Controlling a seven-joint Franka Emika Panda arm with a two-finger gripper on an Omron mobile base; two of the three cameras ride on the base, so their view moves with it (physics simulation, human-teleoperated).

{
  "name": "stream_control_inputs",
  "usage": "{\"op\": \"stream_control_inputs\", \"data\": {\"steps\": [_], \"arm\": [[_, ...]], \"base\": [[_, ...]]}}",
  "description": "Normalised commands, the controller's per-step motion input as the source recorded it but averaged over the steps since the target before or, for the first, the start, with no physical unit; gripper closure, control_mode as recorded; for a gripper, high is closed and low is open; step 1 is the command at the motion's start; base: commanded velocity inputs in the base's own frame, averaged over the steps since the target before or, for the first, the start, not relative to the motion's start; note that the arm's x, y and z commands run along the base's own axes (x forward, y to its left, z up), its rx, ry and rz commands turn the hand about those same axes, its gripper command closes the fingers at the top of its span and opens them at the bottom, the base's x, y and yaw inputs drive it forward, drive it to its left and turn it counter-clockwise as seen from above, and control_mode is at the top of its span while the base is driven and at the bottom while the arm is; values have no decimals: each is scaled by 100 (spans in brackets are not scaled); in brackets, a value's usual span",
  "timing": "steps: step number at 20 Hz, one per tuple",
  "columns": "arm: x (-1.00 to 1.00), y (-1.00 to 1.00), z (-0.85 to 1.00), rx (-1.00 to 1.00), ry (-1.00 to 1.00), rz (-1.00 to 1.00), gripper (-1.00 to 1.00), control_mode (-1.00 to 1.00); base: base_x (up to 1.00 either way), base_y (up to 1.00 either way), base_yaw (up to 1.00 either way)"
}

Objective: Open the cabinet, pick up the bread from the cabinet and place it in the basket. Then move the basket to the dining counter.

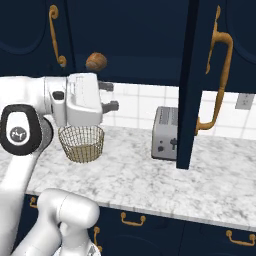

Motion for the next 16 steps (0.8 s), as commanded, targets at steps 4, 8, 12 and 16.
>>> {"op": "stream_control_inputs", "data": {"steps": [4,8,12,16], "arm": [[0,100,-1,0,0,54,-100,-100],[0,100,0,6,0,59,-100,-100],[3,100,0,12,0,59,-100,-100],[4,99,0,16,1,58,-100,-100]], "base": [[0,0,0],[0,0,0],[0,0,0],[0,0,0]]}}
